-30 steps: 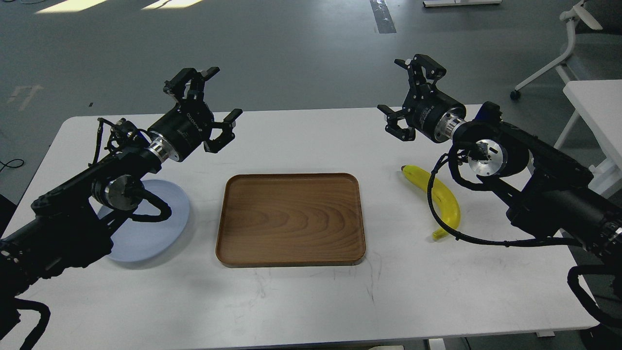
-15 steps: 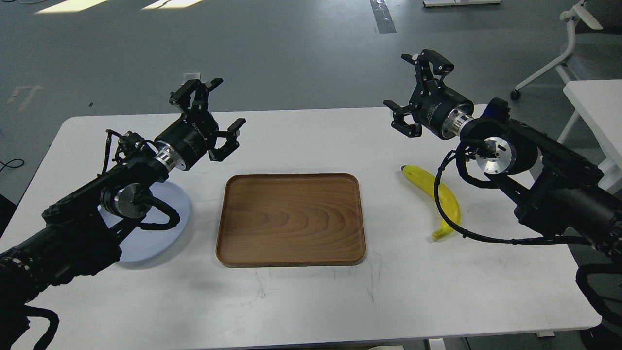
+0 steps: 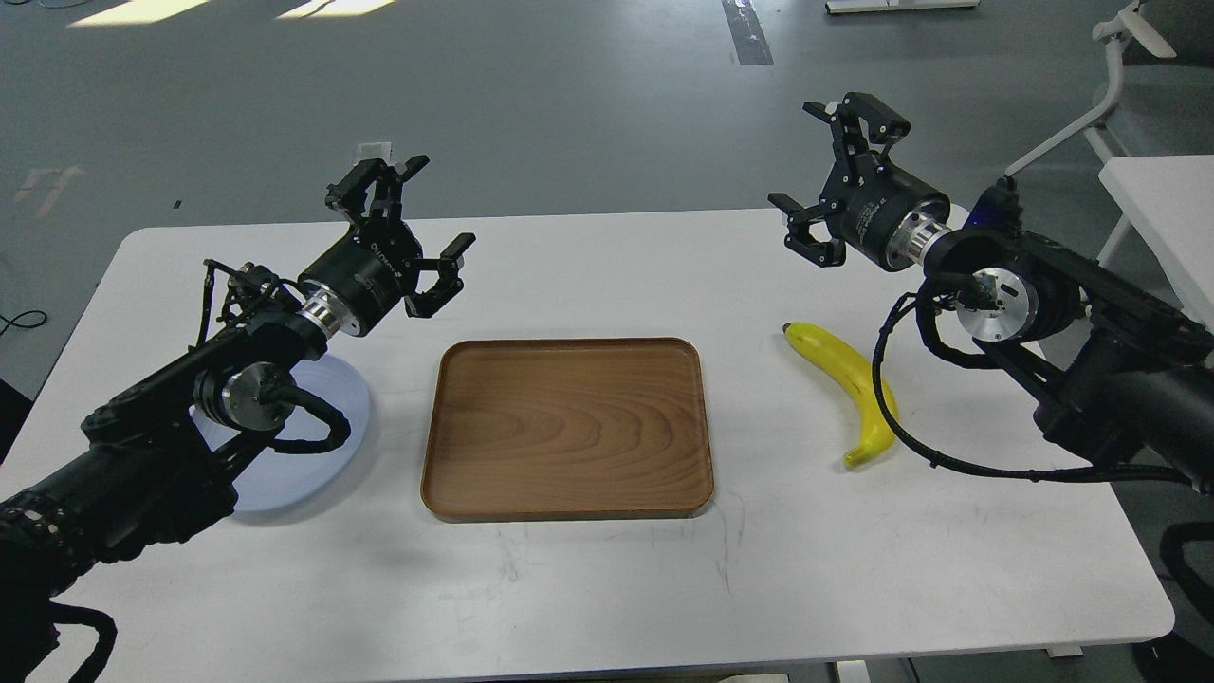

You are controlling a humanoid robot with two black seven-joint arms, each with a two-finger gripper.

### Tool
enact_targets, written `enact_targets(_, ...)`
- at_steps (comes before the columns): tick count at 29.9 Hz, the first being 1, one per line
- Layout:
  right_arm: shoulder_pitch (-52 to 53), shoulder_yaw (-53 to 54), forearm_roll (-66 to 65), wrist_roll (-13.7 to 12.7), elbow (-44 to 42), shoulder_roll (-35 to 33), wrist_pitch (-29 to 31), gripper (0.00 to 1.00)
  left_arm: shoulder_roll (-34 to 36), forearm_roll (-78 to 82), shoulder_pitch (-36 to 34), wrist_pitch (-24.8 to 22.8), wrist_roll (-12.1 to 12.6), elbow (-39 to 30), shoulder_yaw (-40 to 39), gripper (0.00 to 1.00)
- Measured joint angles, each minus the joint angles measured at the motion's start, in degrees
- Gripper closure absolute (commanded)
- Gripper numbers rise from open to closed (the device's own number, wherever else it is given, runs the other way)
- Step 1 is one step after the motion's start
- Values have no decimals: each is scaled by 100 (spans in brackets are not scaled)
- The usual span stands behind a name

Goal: Place banana on plate with both arms

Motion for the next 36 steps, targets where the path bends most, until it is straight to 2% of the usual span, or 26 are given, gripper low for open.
enact_targets(32,-8,-169,-19,17,13,-170,0,0,21,23,19,79,-2,7,62,2)
enact_targets(34,-8,-170,-19,18,14,-178,0,0,12,44,12,340,-4,71,76,2)
enact_targets(36,-8,-179,-19,18,14,-184,0,0,-17,86,-35,950,-79,237,121,2)
